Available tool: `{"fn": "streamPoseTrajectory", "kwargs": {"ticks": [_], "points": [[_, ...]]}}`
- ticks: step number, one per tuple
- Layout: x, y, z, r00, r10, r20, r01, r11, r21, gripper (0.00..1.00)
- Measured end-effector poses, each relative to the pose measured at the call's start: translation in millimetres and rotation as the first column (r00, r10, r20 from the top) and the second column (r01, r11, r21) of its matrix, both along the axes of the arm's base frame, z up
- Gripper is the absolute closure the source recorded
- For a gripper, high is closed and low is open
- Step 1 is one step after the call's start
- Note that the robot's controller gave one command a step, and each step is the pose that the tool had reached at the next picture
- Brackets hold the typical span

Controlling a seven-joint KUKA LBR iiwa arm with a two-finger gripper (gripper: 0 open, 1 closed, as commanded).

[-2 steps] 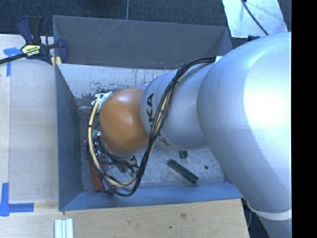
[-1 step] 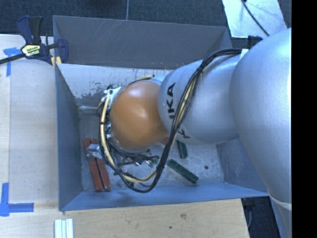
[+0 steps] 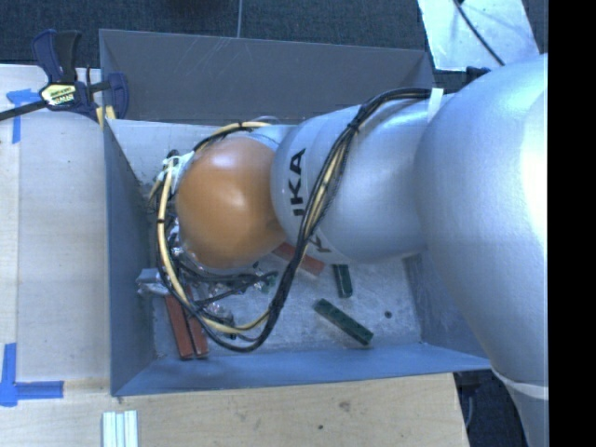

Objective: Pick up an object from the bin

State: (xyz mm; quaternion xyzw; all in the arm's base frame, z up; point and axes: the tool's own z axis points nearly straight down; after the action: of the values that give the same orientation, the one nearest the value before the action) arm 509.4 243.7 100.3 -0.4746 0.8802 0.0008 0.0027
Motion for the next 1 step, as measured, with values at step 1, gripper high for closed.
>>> {"fn": "streamPoseTrajectory", "kwargs": {"ticks": [1], "points": [[2.9,-4.9,-30.1,0.982,0.187,-0.005,-0.187,0.982,-0.012,0.0]]}}
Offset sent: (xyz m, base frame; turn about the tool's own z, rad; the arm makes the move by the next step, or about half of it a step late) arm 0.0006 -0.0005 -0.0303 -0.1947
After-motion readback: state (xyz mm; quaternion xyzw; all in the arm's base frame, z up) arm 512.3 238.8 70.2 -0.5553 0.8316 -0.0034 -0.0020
